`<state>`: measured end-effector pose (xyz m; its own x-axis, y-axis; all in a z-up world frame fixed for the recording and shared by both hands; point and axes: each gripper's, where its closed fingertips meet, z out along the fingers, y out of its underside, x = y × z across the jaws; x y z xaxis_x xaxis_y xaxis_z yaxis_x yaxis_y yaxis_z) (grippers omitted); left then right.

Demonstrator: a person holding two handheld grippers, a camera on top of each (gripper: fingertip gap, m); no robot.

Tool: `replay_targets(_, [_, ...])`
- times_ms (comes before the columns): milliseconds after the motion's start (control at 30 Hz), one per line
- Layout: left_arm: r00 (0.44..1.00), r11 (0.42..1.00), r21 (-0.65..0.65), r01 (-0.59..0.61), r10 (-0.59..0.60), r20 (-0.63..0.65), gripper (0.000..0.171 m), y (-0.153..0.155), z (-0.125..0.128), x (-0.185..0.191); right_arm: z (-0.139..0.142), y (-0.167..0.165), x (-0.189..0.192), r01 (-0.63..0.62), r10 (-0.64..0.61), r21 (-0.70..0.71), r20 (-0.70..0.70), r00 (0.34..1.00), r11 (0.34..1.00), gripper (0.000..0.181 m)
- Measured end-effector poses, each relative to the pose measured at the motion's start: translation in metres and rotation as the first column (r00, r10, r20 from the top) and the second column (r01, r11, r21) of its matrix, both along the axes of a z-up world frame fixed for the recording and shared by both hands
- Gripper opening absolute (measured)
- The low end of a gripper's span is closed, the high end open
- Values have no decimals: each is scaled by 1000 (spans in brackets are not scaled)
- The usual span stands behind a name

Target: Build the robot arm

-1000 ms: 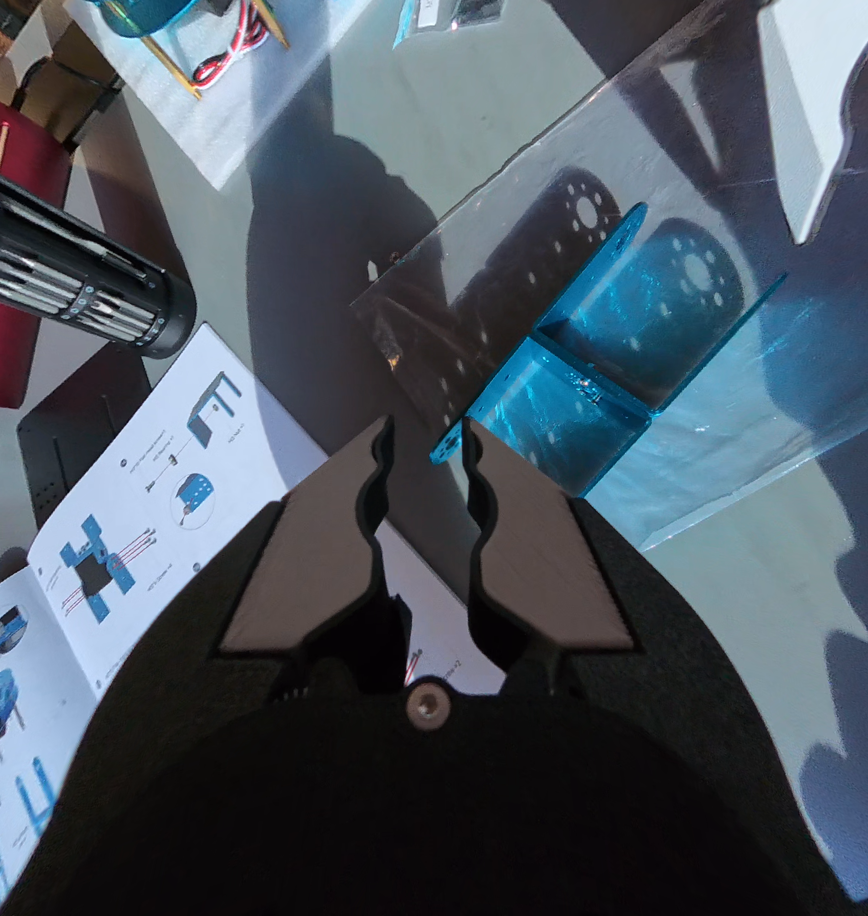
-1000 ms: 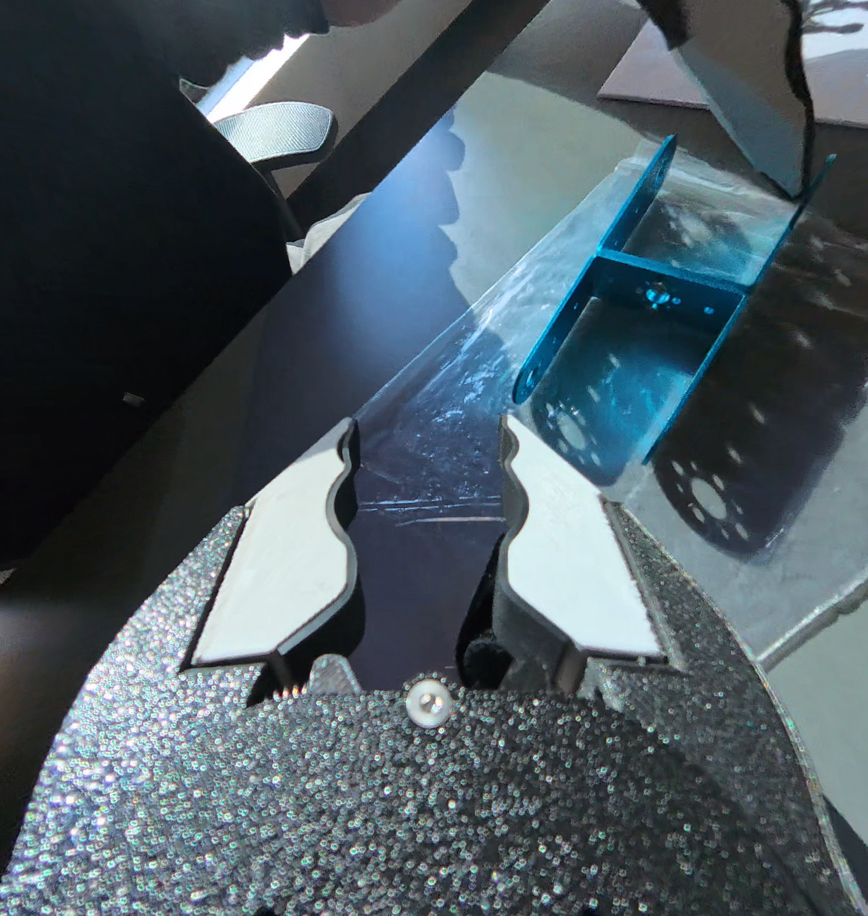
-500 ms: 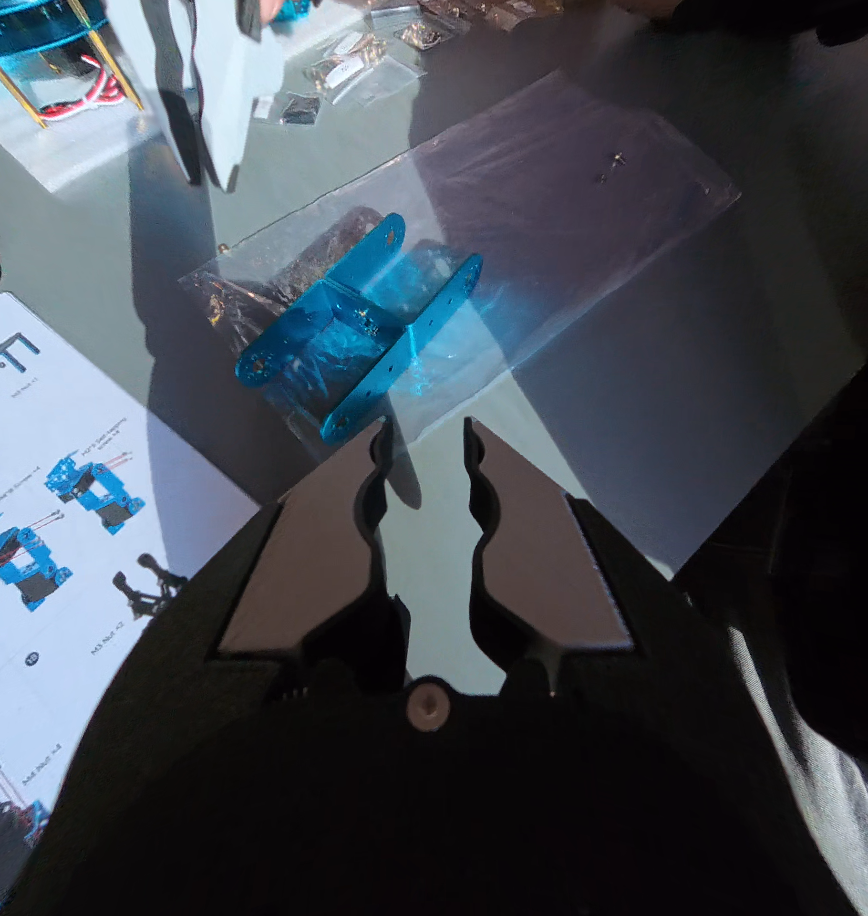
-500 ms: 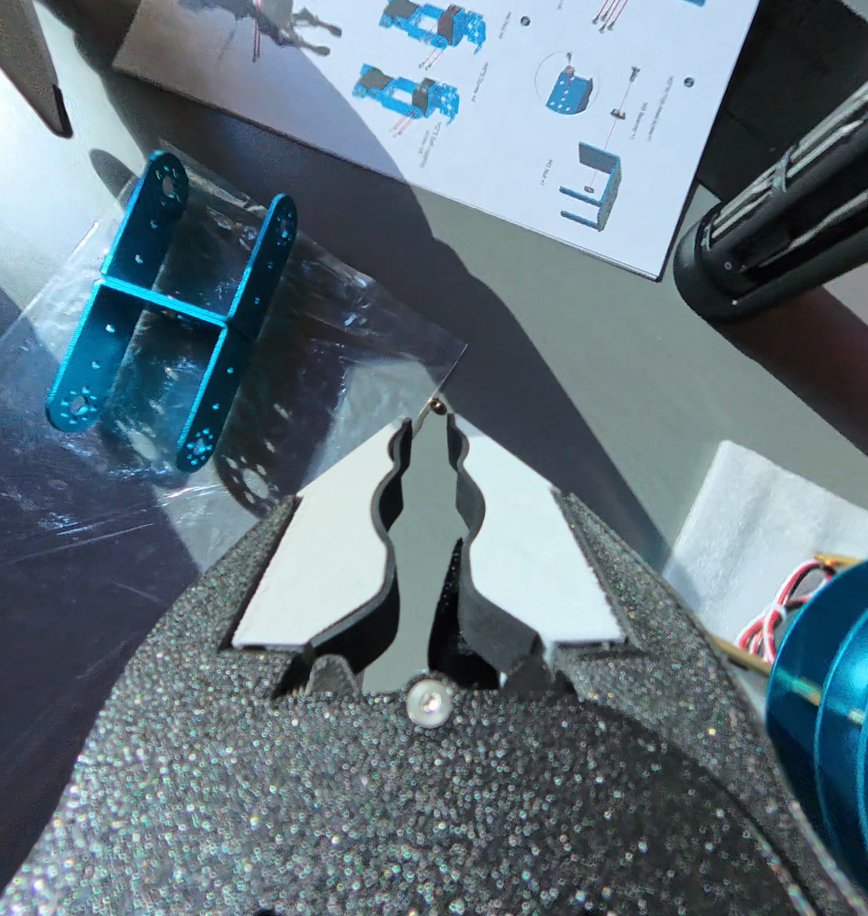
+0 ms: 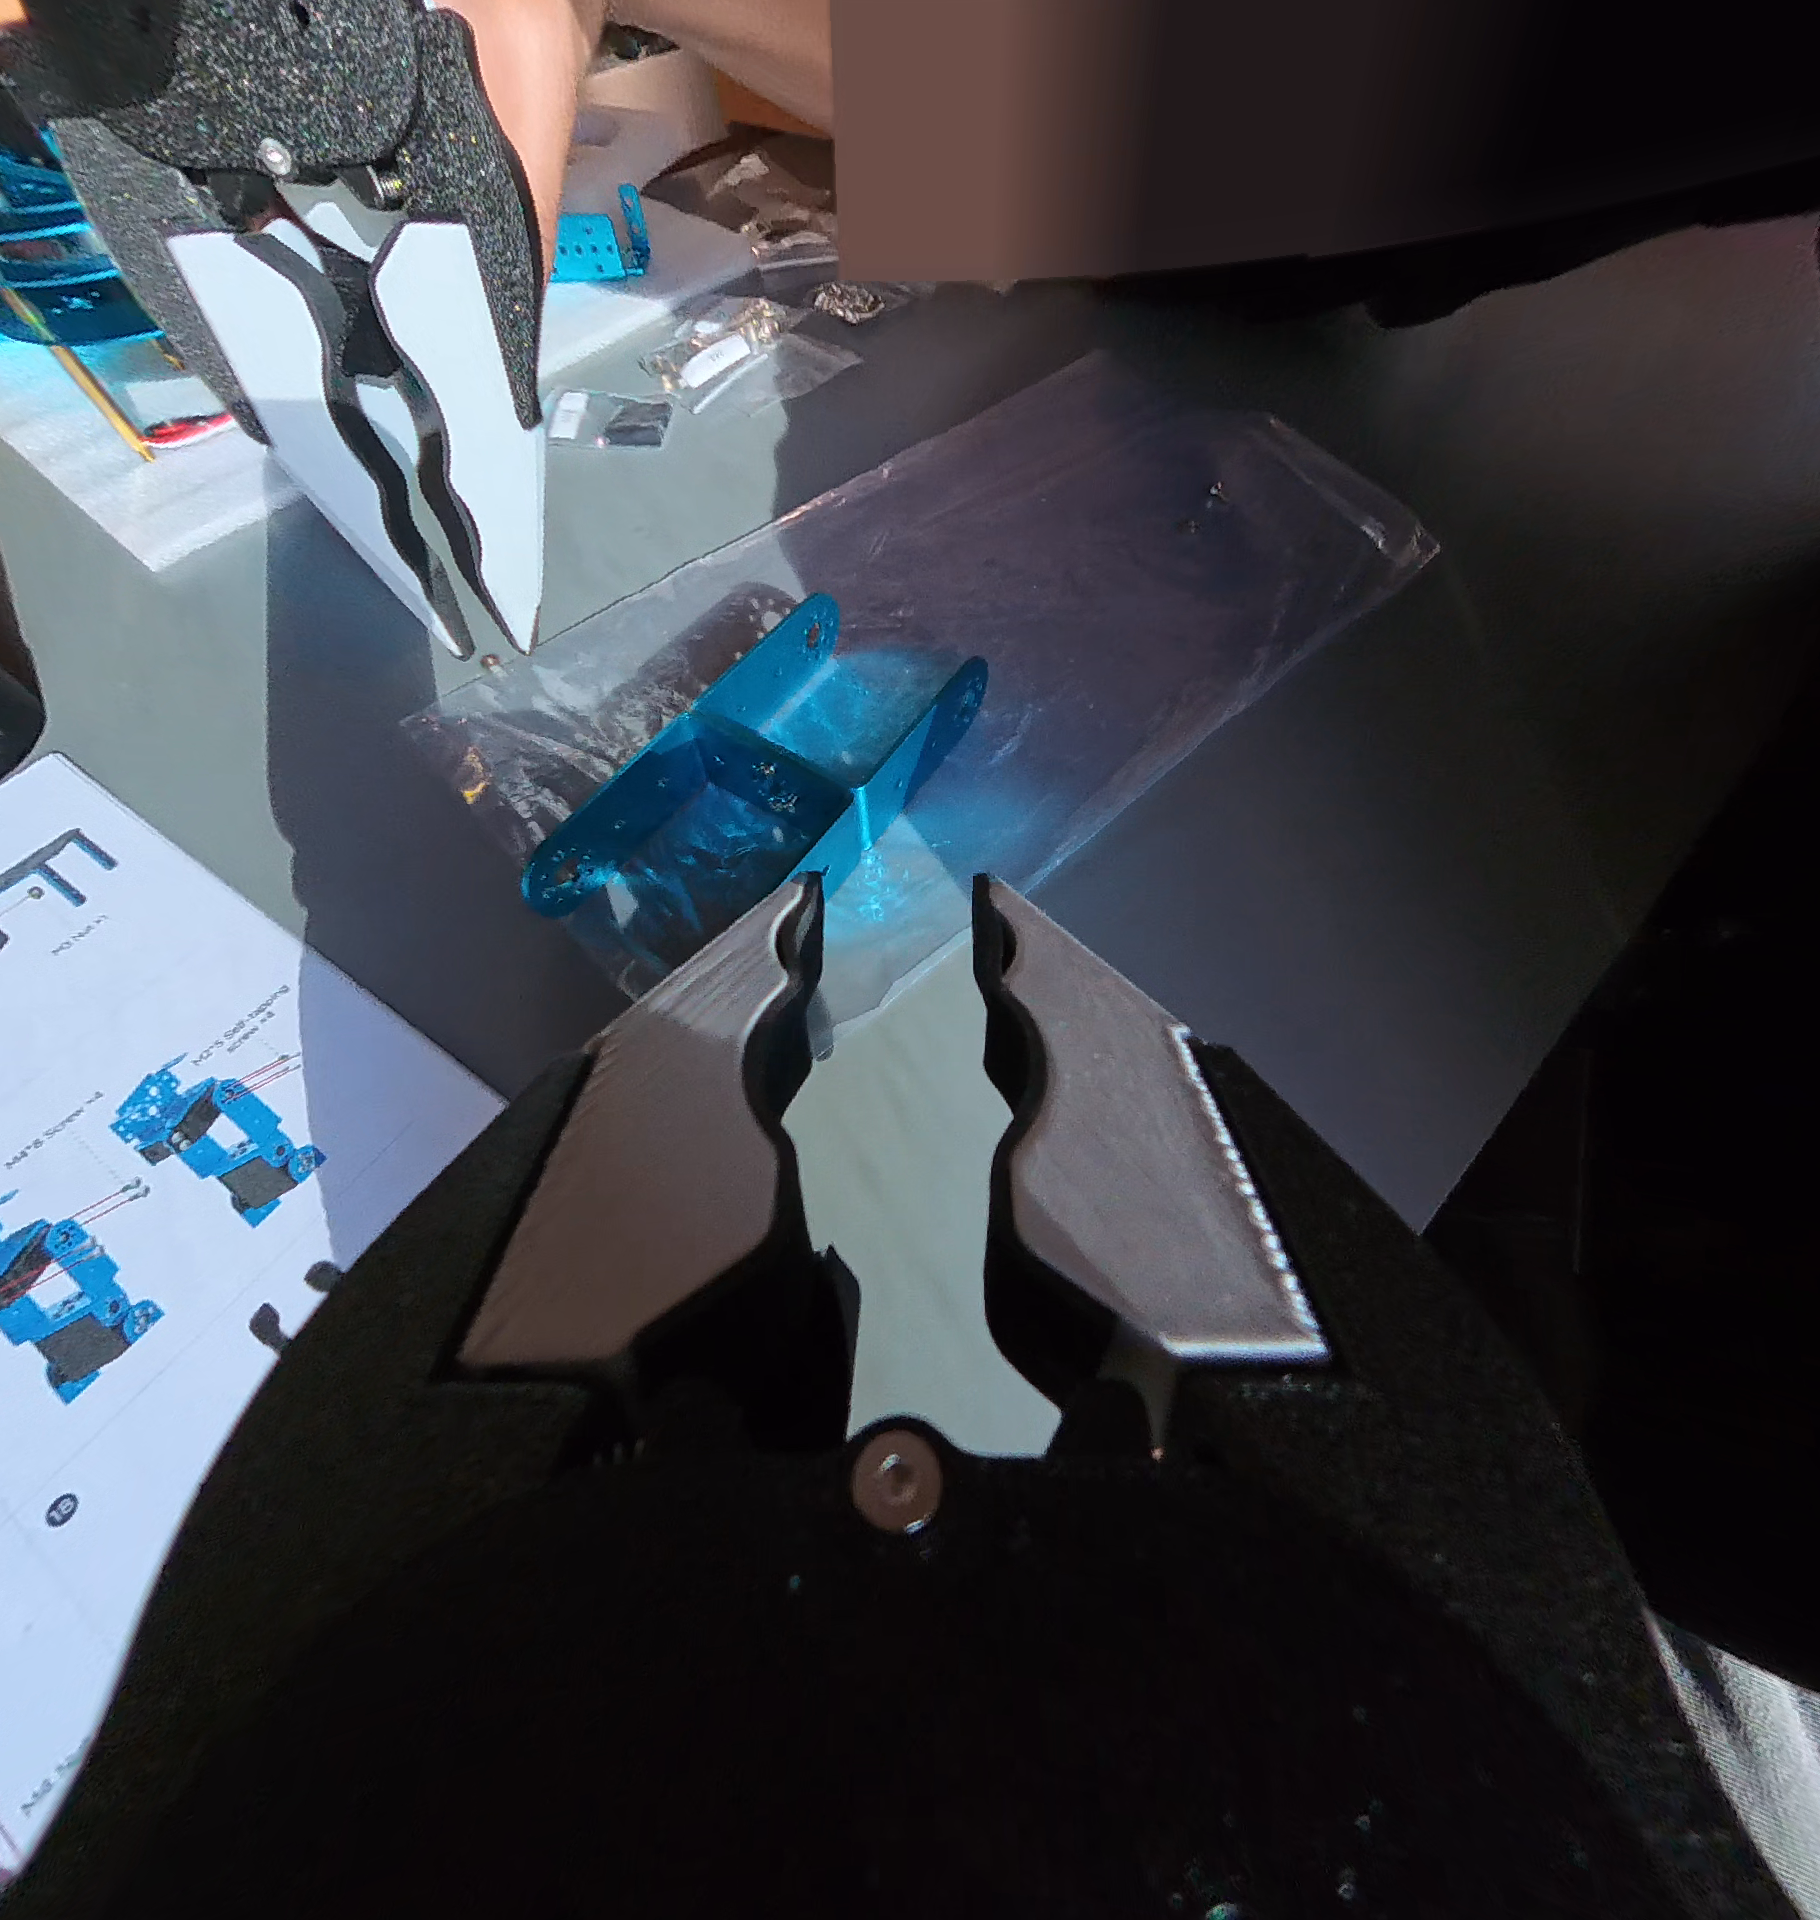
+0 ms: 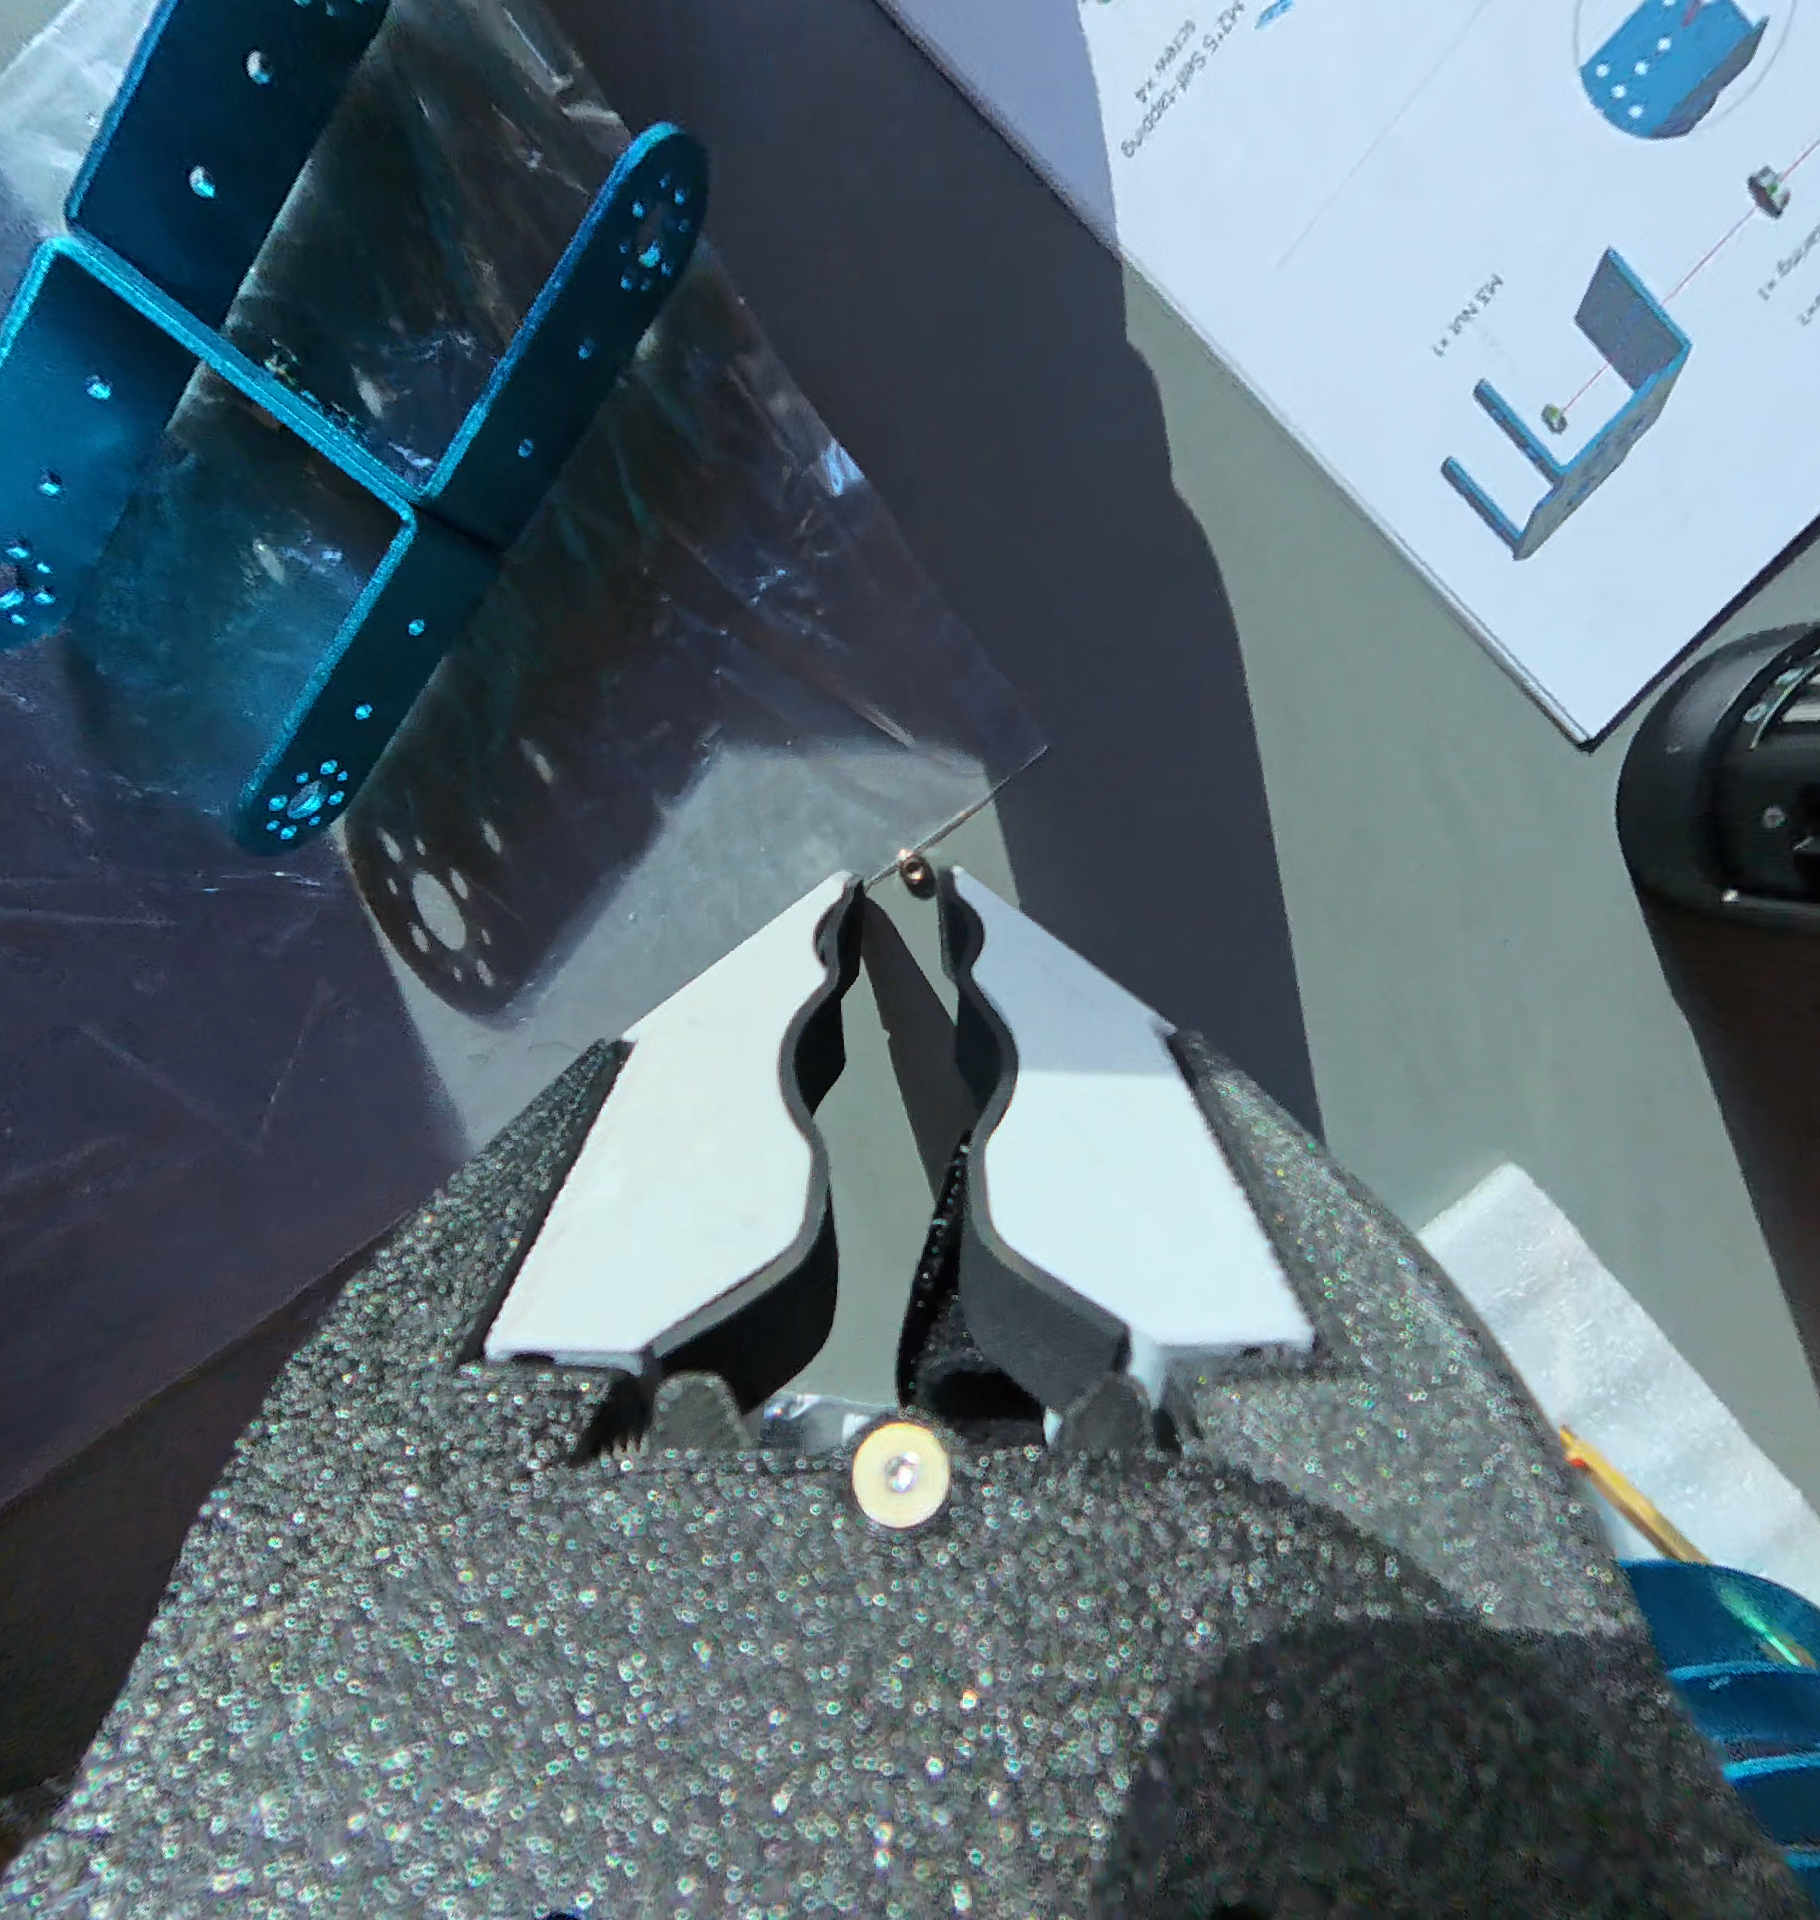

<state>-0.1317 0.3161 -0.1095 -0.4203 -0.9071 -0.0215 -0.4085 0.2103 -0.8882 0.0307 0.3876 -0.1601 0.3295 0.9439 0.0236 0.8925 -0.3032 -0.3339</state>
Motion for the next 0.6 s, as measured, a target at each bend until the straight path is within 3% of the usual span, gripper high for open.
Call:
replay_targets(267, [1000, 1000, -5, -11, 11, 2, 28, 5, -2, -6, -2, 6, 2, -22, 24, -88, 25, 999, 996, 9])
replay_targets(600, [999, 999, 5, -36, 36, 1, 28, 11, -4, -9, -3, 5, -3, -50, 53, -39, 74, 996, 998, 5])
